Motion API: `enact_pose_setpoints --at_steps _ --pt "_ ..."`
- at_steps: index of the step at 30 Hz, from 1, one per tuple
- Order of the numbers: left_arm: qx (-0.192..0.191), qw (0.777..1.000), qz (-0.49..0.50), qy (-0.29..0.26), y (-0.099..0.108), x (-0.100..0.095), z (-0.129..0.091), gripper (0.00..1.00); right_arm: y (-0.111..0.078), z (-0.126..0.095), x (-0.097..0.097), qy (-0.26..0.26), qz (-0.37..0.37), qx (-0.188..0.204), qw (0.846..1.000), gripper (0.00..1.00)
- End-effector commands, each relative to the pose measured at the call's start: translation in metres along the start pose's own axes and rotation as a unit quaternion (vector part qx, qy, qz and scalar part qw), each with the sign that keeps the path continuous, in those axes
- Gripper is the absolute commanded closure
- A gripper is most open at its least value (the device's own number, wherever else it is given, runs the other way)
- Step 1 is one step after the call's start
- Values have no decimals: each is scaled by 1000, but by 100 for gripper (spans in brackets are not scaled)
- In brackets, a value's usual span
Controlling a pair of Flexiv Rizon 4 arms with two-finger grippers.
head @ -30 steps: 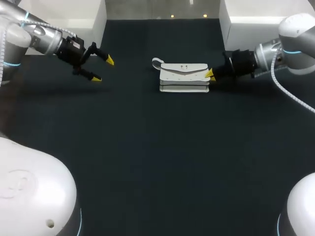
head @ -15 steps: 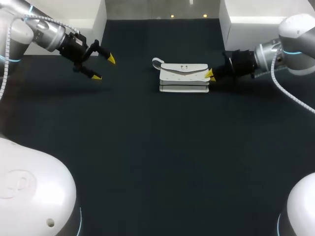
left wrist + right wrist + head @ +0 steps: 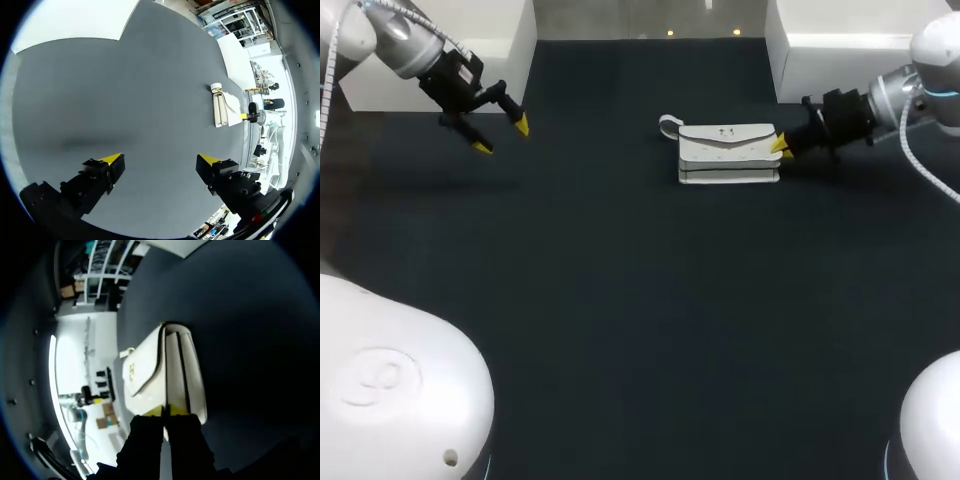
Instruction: Pick up the bag, open it, inspect its contents, close it, and place it on the opposite side
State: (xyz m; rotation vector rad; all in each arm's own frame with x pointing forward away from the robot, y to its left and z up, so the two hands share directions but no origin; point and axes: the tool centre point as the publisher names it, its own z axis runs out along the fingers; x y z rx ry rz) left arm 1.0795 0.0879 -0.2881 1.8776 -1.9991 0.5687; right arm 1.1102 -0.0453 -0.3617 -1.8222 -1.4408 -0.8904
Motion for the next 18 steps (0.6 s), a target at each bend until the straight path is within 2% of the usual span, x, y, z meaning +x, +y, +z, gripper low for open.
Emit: enact_pose_setpoints --at_steps 1,10,18 --pt "-1 999 7 -52 4 -1 -12 0 12 -28 -10 1 -8 14 1000 100" --pt "-6 995 17 -102 10 -22 -24 0 42 -78 -37 2 -28 7 1000 100" --pt "-6 992 14 -123 15 -39 -33 0 62 -116 -64 -1 -24 -8 1000 100"
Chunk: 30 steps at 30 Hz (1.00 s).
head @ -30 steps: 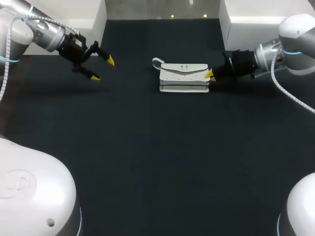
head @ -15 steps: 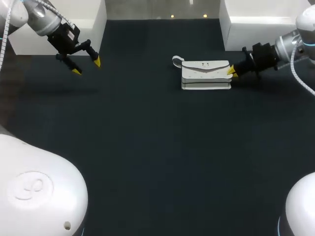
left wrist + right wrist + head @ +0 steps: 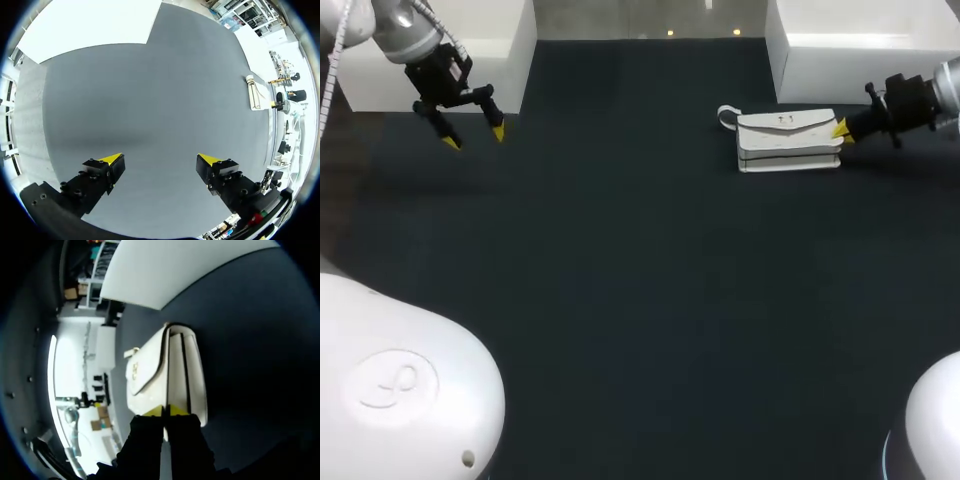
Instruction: Pick up the bag, open it, inspect its contents, close it, and place it on the opposite side
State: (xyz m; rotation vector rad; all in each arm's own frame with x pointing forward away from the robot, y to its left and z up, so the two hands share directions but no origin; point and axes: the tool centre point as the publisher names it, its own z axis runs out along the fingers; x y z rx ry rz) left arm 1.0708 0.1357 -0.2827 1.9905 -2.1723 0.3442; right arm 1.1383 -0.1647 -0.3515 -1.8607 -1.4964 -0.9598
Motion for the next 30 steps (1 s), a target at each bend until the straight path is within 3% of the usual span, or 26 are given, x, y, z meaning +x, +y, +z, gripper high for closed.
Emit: enact_pose_setpoints --at_steps 1,7,28,30 --pt "4 1000 -1 -4 5 -4 -5 0 15 -19 -16 16 1 29 999 100" --pt "9 1000 -1 -16 6 -13 -7 0 26 -38 -36 9 4 30 999 100" --pt "55 992 -8 -117 3 -19 -20 0 26 -38 -36 9 4 30 999 100" --pt "62 991 -9 -118 2 -20 -25 0 33 -46 -41 4 5 25 1000 100"
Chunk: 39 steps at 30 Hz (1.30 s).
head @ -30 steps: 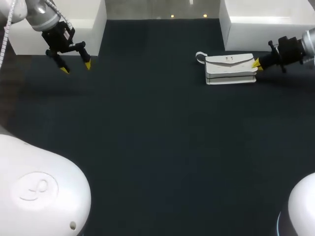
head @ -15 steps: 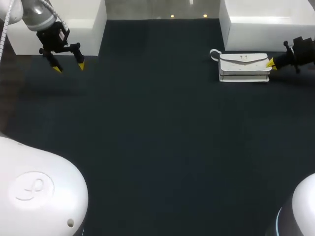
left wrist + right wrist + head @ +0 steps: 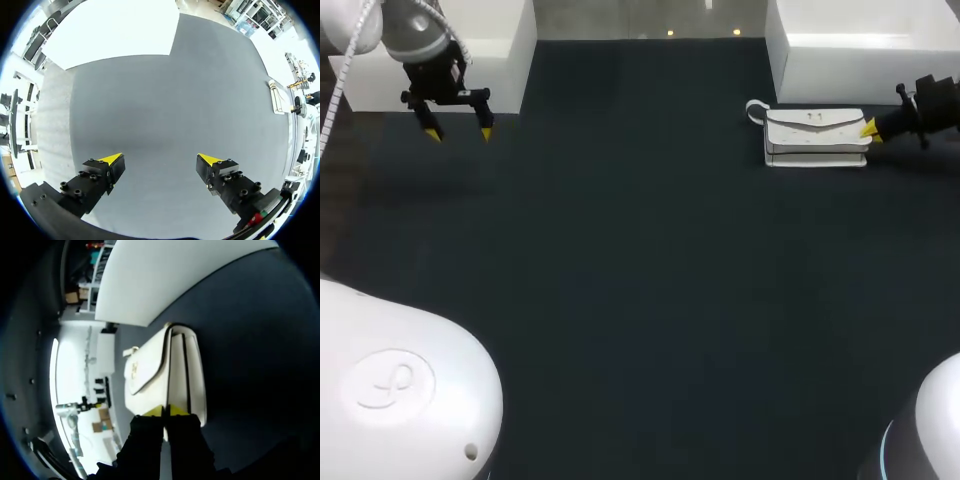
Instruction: Pick up the bag, open it, inspect its contents, close it, and place it on the opposite side
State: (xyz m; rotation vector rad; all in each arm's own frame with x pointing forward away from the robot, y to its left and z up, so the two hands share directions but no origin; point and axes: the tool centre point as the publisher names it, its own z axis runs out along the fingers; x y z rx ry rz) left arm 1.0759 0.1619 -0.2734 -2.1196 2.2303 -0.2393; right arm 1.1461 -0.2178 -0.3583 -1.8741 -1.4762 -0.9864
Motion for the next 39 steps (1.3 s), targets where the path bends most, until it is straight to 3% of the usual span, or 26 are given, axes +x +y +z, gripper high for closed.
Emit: enact_pose_setpoints --at_steps 1,8,12,21,39 --pt "12 1000 -3 -7 4 0 -11 0 18 -15 -9 -6 4 30 1000 100" --pt "16 1000 -10 -12 1 -3 -14 0 44 -50 -24 -16 2 11 1000 100" --pt "16 1000 -10 -12 1 -3 -14 0 58 -62 -32 0 0 23 1000 100" --pt "16 1000 -10 -12 1 -3 -14 0 75 -68 -49 2 0 57 998 100" --pt "16 1000 -10 -12 1 -3 -14 0 109 -90 -71 4 -1 77 997 100"
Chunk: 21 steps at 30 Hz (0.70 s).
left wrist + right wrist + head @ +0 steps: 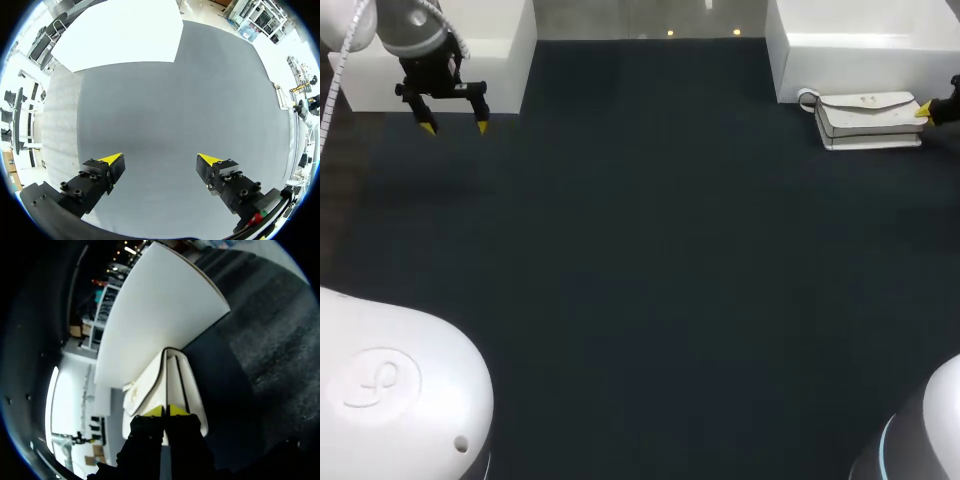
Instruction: Pick up the bag, open it, inspect its contents, close it, and place it on the opposite side
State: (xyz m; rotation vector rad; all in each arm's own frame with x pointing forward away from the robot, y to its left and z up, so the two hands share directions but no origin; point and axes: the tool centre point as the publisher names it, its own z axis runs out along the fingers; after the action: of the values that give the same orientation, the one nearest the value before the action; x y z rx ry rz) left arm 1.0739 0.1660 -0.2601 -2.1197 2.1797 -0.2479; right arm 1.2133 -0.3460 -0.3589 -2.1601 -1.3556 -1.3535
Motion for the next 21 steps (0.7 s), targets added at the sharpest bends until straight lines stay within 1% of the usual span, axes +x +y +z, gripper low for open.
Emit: enact_pose_setpoints --at_steps 1,4,5,6,7,8,10,15,18,21 --pt "1 1000 0 -1 1 0 0 0 14 2 -7 13 -1 277 961 100" --pt "1 1000 0 -1 1 0 0 0 18 2 -9 13 0 279 960 100" --pt "1 1000 0 -1 1 0 0 0 18 1 -10 13 -1 281 960 95" --pt "1 1000 0 -1 1 0 0 0 19 0 -10 13 -1 281 960 64" --pt "1 1000 0 -1 1 0 0 0 18 -2 -10 12 -1 281 960 7" --pt "1 1000 0 -1 1 0 0 0 18 -4 -8 10 -1 278 961 0" --pt "1 1000 0 -1 1 0 0 0 15 -11 -4 6 -3 269 963 0" --pt "1 1000 0 -1 1 0 0 0 5 -31 11 -29 -14 240 970 0" --pt "1 1000 0 -1 1 0 0 0 -2 -43 23 -44 -21 229 972 0" --pt "1 1000 0 -1 1 0 0 0 -11 -48 35 -60 -33 226 972 0"
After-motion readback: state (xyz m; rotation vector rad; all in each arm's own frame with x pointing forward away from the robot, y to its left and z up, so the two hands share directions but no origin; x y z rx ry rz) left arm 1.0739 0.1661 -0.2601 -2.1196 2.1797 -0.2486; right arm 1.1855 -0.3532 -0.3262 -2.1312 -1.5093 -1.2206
